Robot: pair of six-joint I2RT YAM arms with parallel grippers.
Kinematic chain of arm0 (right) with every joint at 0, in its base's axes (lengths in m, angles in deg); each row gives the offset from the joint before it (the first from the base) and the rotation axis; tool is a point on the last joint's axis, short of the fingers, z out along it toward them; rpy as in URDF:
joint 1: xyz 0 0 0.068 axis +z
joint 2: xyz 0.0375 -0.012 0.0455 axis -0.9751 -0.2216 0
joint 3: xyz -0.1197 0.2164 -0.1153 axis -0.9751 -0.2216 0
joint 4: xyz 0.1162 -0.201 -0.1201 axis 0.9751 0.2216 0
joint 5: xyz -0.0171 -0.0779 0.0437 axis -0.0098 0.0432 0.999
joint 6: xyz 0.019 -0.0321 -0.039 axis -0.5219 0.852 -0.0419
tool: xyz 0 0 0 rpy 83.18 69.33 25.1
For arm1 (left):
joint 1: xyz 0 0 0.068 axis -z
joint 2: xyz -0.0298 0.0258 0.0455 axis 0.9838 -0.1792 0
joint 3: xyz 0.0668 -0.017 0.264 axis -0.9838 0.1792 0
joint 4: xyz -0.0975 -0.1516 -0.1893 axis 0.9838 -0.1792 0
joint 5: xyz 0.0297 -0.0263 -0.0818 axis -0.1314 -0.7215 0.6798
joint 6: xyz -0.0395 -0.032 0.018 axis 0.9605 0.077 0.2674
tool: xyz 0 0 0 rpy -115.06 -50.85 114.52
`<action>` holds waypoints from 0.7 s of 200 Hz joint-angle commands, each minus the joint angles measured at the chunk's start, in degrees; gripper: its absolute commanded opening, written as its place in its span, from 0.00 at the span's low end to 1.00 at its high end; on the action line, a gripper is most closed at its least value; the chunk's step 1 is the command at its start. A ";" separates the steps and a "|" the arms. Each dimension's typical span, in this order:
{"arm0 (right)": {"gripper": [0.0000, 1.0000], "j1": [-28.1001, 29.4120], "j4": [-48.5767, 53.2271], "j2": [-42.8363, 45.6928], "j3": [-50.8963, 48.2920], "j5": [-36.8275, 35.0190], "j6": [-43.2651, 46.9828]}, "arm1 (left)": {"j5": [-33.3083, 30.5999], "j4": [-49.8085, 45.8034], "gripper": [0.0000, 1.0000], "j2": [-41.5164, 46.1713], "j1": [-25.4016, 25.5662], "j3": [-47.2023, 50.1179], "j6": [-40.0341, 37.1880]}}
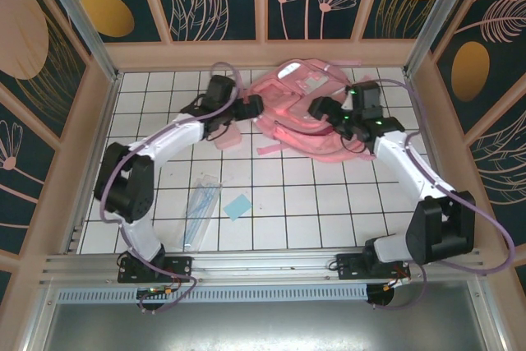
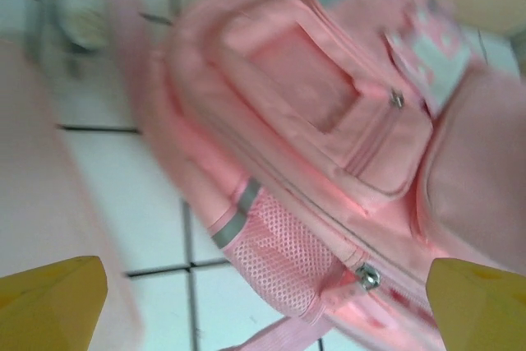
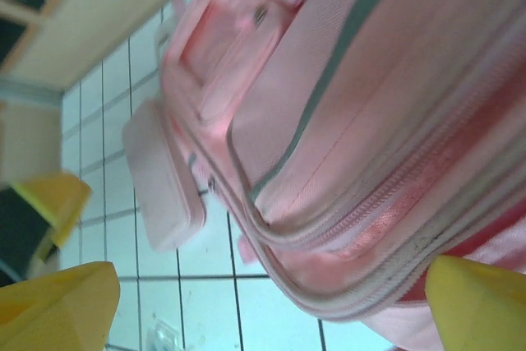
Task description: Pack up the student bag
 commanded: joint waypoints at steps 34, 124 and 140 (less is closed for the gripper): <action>0.96 16.42 4.80 -22.46 19.96 -6.12 8.07 | 5.14 11.93 0.99 7.52 -15.74 16.92 7.78; 0.96 19.48 26.87 -26.62 32.83 -2.63 11.39 | 4.37 15.26 0.99 10.46 -17.57 23.09 5.87; 0.96 19.55 30.57 -23.90 33.05 -2.53 11.02 | 4.26 15.50 0.99 10.81 -17.55 22.76 5.85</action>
